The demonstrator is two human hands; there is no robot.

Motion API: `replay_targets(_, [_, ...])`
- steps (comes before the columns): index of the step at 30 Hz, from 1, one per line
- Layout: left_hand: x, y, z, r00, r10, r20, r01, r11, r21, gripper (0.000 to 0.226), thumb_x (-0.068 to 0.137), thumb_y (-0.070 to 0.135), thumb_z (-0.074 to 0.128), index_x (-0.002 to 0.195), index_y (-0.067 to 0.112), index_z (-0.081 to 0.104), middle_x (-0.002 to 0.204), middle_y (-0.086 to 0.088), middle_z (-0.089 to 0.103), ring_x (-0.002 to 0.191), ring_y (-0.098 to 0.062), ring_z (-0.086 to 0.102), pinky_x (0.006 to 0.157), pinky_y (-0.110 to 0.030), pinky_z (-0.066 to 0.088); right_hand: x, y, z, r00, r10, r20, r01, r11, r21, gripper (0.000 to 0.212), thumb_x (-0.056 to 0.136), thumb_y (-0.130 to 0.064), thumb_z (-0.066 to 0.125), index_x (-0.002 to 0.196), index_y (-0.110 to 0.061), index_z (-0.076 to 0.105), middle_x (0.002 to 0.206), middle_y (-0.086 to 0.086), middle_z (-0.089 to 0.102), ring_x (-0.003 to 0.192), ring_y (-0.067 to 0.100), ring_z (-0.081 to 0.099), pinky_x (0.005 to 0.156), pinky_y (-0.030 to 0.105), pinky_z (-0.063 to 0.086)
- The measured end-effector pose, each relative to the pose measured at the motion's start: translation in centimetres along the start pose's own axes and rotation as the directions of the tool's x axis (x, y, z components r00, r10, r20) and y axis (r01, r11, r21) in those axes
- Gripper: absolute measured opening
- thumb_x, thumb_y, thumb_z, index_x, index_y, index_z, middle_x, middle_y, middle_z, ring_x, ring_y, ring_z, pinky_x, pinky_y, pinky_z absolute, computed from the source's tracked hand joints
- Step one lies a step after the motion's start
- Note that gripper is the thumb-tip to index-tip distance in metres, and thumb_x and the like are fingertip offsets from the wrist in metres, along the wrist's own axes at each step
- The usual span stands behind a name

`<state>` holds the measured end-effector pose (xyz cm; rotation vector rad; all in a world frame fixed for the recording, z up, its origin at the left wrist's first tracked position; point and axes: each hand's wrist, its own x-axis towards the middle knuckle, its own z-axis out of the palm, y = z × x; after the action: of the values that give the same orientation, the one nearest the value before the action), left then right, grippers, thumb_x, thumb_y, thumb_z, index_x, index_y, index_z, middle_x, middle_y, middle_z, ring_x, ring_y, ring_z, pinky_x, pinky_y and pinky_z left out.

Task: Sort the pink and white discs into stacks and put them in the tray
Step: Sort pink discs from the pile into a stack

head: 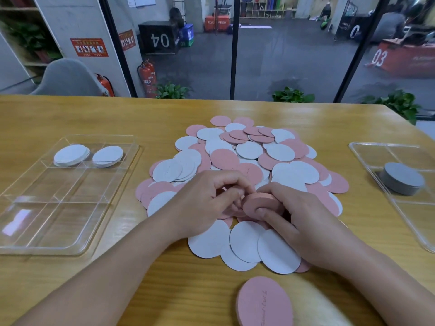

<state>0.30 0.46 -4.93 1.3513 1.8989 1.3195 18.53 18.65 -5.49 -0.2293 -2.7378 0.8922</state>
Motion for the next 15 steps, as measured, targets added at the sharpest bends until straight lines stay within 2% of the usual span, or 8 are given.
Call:
replay_targets(2, [0.1,-0.5,-0.3,0.995,0.05,-0.088,-0.037,0.989,0.144,0.021,0.109,0.013,0.065,0.108,0.026,0.081,0.098,0.009,0.077,0.093,-0.014,0.073,0.087,-0.034,0.06,0.0,0.4,0.1,1.0,-0.008,-0.001,0.008,0.999,-0.053,0.015,0.104,-0.046,0.058,0.101,-0.031,0.059,0.091,-0.016,0.063,0.091,0.01,0.059,0.078,0.03,0.047])
replay_targets(4, [0.3,-1.0,-1.0,0.985,0.064,-0.159,-0.012,0.951,0.309,0.011,0.105,0.028,0.073,0.113,0.034,0.078,0.109,0.016,0.072,0.104,-0.011,0.066,0.084,-0.027,0.051,0.0,0.6,0.1,1.0,-0.006,-0.014,0.005,0.997,-0.077,0.016,0.104,-0.043,0.059,0.097,-0.028,0.057,0.088,-0.015,0.061,0.089,0.011,0.057,0.078,0.03,0.046])
replay_targets(8, [0.3,-1.8,-1.9,0.992,-0.051,-0.114,0.103,0.846,0.523,0.043,0.096,0.058,0.076,0.136,0.043,0.068,0.121,0.028,0.053,0.121,0.001,0.046,0.094,-0.016,0.039,0.0,0.5,0.0,1.0,-0.015,-0.017,0.013,0.996,-0.083,0.019,0.104,-0.043,0.059,0.095,-0.027,0.055,0.085,-0.014,0.06,0.088,0.012,0.055,0.078,0.029,0.046])
replay_targets(11, [0.4,-1.7,-1.8,0.995,-0.052,-0.084,0.091,0.814,0.573,0.049,0.097,0.061,0.075,0.141,0.042,0.067,0.122,0.027,0.05,0.121,-0.001,0.04,0.094,-0.014,0.036,0.0,0.3,0.0,1.0,-0.016,-0.016,0.015,0.997,-0.073,0.021,0.103,-0.045,0.058,0.095,-0.026,0.055,0.085,-0.014,0.06,0.087,0.012,0.055,0.077,0.028,0.046])
replay_targets(15, [0.4,-1.3,-1.5,0.992,-0.057,-0.111,0.106,0.853,0.511,0.043,0.094,0.054,0.081,0.133,0.046,0.065,0.124,0.028,0.052,0.125,-0.003,0.041,0.097,-0.019,0.039,0.0,0.3,0.0,1.0,-0.01,-0.016,0.009,0.997,-0.077,0.021,0.103,-0.044,0.059,0.091,-0.027,0.052,0.084,-0.015,0.057,0.086,0.011,0.054,0.075,0.026,0.044])
